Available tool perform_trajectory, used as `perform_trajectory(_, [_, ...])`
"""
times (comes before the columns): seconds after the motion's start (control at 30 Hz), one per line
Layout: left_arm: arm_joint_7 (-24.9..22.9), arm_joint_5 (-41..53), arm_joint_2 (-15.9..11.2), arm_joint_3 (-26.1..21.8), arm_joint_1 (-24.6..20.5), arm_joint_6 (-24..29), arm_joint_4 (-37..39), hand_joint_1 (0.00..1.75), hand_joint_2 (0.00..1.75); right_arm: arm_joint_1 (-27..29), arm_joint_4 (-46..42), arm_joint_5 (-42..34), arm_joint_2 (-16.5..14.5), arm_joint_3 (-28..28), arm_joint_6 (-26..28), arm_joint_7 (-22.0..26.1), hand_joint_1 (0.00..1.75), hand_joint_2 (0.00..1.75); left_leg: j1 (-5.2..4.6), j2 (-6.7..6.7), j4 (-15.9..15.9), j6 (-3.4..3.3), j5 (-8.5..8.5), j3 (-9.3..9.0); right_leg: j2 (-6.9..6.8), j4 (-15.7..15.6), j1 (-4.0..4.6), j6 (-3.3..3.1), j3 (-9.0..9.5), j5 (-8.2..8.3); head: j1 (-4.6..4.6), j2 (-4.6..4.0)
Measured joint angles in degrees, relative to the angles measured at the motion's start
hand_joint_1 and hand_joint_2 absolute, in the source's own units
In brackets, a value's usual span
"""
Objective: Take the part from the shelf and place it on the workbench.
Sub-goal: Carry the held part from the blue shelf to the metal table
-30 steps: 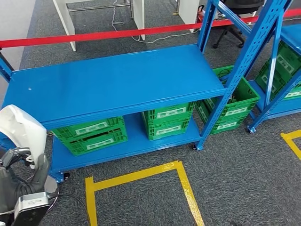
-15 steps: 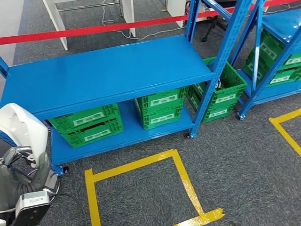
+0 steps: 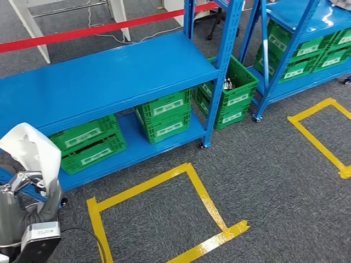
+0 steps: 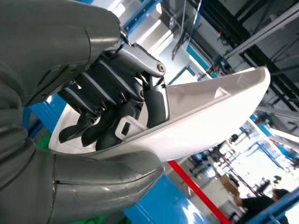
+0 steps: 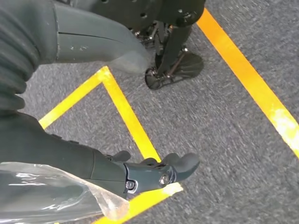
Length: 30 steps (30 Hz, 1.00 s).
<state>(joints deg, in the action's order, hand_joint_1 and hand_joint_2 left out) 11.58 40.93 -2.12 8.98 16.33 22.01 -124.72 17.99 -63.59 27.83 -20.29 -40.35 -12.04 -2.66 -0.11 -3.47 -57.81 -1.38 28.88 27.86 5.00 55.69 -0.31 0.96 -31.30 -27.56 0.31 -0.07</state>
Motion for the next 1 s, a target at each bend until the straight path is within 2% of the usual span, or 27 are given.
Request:
perform_trajectory(0.03, [0.0,-0.3,0.0,0.0,0.0,0.2,0.0,1.75,1.75,0.2,-0.1,-0.2,0.0,0.1,0.0,-0.2,0.0,1.75,0.07,0.69,0.8,-0.14,0.06,-0.16,-0.01,0.1,-0.01,0.34,-0.63,-0.02,0.0,0.0])
perform_trajectory(0.1, [0.0,-1.0,0.0,0.0,0.0,0.6,0.0,1.75,1.75,0.6,-0.4,-0.7,0.0,0.3,0.2,-0.6,0.0,1.75,0.39,2.14,2.7,-0.58,0.38,-0.6,-1.65,2.5,0.17,0.94,-2.55,-1.79,0.29,0.0])
perform_trajectory(0.17, [0.0,-1.2,0.1,-0.1,0.3,0.8,0.0,1.75,1.75,0.9,-0.8,-1.3,0.0,0.8,0.4,-1.0,0.0,1.75,0.5,3.6,3.2,-0.86,0.75,-0.48,-3.85,9.3,0.01,1.53,-5.96,-5.27,0.59,0.01])
perform_trajectory(0.2, [0.0,-1.3,0.1,-0.1,0.4,0.8,0.0,1.75,1.75,1.0,-1.0,-1.4,0.0,1.0,0.5,-1.3,0.0,1.75,0.5,4.35,3.0,-0.9,0.77,-0.23,-4.3,13.1,-0.16,1.78,-7.59,-6.56,0.62,0.01])
perform_trajectory(0.23, [0.0,-1.2,0.1,-0.1,0.5,0.7,0.0,1.75,1.75,1.2,-1.2,-1.7,0.0,1.3,0.7,-1.6,0.0,1.75,0.49,5.07,2.7,-0.91,0.83,-0.08,-4.54,15.7,-0.29,1.99,-8.56,-7.01,0.63,0.01])
perform_trajectory(0.27, [-0.1,-1.2,0.1,-0.1,0.5,0.6,0.0,1.75,1.75,1.5,-1.5,-1.9,0.0,1.5,0.8,-1.8,0.0,1.75,0.49,5.72,2.5,-0.88,0.91,0.0,-4.73,16.1,-0.39,2.12,-8.53,-6.49,0.67,0.0])
perform_trajectory(0.3, [-0.2,-1.1,0.1,-0.1,0.6,0.5,0.1,1.75,1.75,2.0,-2.0,-2.2,0.0,1.9,0.8,-2.1,0.0,1.75,0.49,6.29,2.3,-0.81,1.01,0.01,-5.03,14.1,-0.44,2.16,-7.25,-5.03,0.68,0.0])
perform_trajectory(0.33, [-0.3,-1.1,0.1,-0.1,0.7,0.4,0.1,1.75,1.75,2.4,-2.5,-2.5,0.0,2.2,0.9,-2.3,0.0,1.75,0.5,6.82,2.1,-0.68,1.14,-0.02,-5.73,10.3,-0.45,2.13,-5.05,-3.21,0.72,0.0])
perform_trajectory(0.4, [-0.4,-1.1,0.0,-0.1,1.0,0.4,0.1,1.75,1.75,2.9,-3.5,-3.0,0.0,3.0,0.9,-2.9,0.0,1.75,0.27,7.83,1.7,-0.26,1.41,0.05,-7.68,3.1,-0.07,1.71,-0.91,-1.26,0.72,0.01])
perform_trajectory(0.43, [-0.4,-1.1,0.0,-0.1,1.1,0.5,0.1,1.75,1.75,3.0,-3.9,-3.1,0.0,3.4,0.9,-3.2,0.0,1.75,0.14,8.3,1.5,-0.02,1.48,0.13,-8.23,1.4,0.14,1.39,0.03,-1.08,0.72,0.01])
perform_trajectory(0.47, [-0.4,-1.1,0.0,-0.1,1.2,0.5,0.1,1.75,1.75,3.1,-4.2,-3.2,0.0,3.6,0.9,-3.6,0.0,1.75,0.01,8.78,1.4,0.22,1.47,0.21,-8.24,1.0,0.35,1.05,0.17,-1.29,0.7,0.01])
perform_trajectory(0.5, [-0.5,-1.1,0.0,-0.1,1.3,0.5,0.1,1.75,1.75,3.3,-4.4,-3.2,0.0,3.9,0.9,-3.8,0.0,1.75,-0.02,9.25,1.3,0.45,1.44,0.25,-7.67,1.0,0.34,0.64,-0.06,-1.07,0.72,0.01])
perform_trajectory(0.53, [-0.7,-1.0,-0.1,-0.1,1.4,0.5,0.1,1.75,1.75,3.6,-4.6,-3.3,0.0,4.1,0.9,-4.0,0.0,1.75,0.05,9.2,1.2,0.76,1.63,0.26,-7.19,1.0,0.26,0.29,-0.23,-0.88,0.72,0.01])
perform_trajectory(0.6, [-1.2,-1.0,-0.2,-0.1,1.5,0.4,0.1,1.75,1.75,4.1,-4.9,-3.5,0.0,4.4,0.8,-4.3,0.0,1.75,0.26,7.26,-0.9,1.31,3.65,1.01,-6.27,0.7,0.05,-0.56,-0.51,-0.4,0.64,0.01])
perform_trajectory(0.67, [-1.4,-0.9,-0.5,-0.1,1.7,0.2,0.1,1.75,1.75,4.0,-5.1,-3.4,-0.1,4.6,0.7,-4.1,0.0,1.75,0.44,4.79,-7.4,1.57,7.75,3.57,-5.26,0.7,0.02,-1.21,-0.92,0.02,0.53,0.0])
perform_trajectory(0.7, [-1.4,-1.1,-0.6,-0.1,1.8,0.1,0.1,1.75,1.75,4.0,-5.2,-3.3,-0.1,4.6,0.5,-3.9,0.0,1.75,0.48,4.35,-11.3,1.6,9.57,5.12,-4.66,0.7,0.09,-1.38,-1.17,0.2,0.53,0.01])
perform_trajectory(0.73, [-1.4,-1.4,-0.7,-0.1,1.9,0.1,0.2,1.75,1.75,3.9,-5.2,-3.1,-0.1,4.6,0.3,-3.7,0.0,1.75,0.49,4.19,-14.0,1.58,10.5,6.18,-3.97,0.7,0.17,-1.45,-1.4,0.39,0.54,0.01])
perform_trajectory(0.77, [-1.4,-1.8,-0.8,-0.1,1.9,0.0,0.2,1.75,1.75,3.9,-5.2,-2.9,-0.1,4.6,0.0,-3.5,0.0,1.75,0.49,4.12,-14.9,1.52,10.3,6.41,-3.26,0.8,0.23,-1.43,-1.62,0.57,0.55,0.01])
perform_trajectory(0.8, [-1.5,-2.2,-0.8,-0.1,1.7,0.0,0.2,1.75,1.75,4.0,-5.4,-2.8,-0.1,4.6,-0.2,-3.4,0.0,1.75,0.49,3.98,-13.6,1.4,8.98,5.6,-2.51,0.9,0.26,-1.34,-1.8,0.74,0.54,0.01])
perform_trajectory(0.83, [-1.6,-2.4,-0.9,-0.1,1.4,-0.2,0.2,1.75,1.75,4.0,-5.6,-2.7,-0.1,4.6,-0.5,-3.4,0.0,1.75,0.51,3.55,-10.3,1.23,6.93,3.92,-1.77,1.1,0.27,-1.2,-1.95,0.89,0.53,0.0])
perform_trajectory(0.9, [-2.0,-2.6,-0.9,-0.1,0.9,-0.6,0.2,1.75,1.75,3.9,-6.2,-2.7,-0.1,4.6,-0.9,-3.4,0.0,1.75,0.68,1.12,-2.8,0.84,3.74,0.33,-0.36,1.5,0.33,-0.81,-2.36,1.17,0.55,0.0])
perform_trajectory(0.97, [-2.3,-2.7,-1.0,0.0,0.9,-0.7,0.2,1.75,1.75,3.9,-6.7,-2.6,-0.1,4.6,-1.3,-3.4,0.0,1.75,0.71,-0.45,0.4,0.59,3.02,-0.9,0.87,1.8,0.33,-0.15,-3.09,1.64,0.6,0.01])
perform_trajectory(1.0, [-2.4,-2.9,-1.1,0.0,1.0,-0.6,0.2,1.75,1.75,4.0,-7.0,-2.6,-0.1,4.5,-1.5,-3.4,0.0,1.75,0.61,-0.11,0.6,0.45,2.94,-0.79,1.47,1.9,0.31,0.26,-3.45,1.95,0.62,0.01])
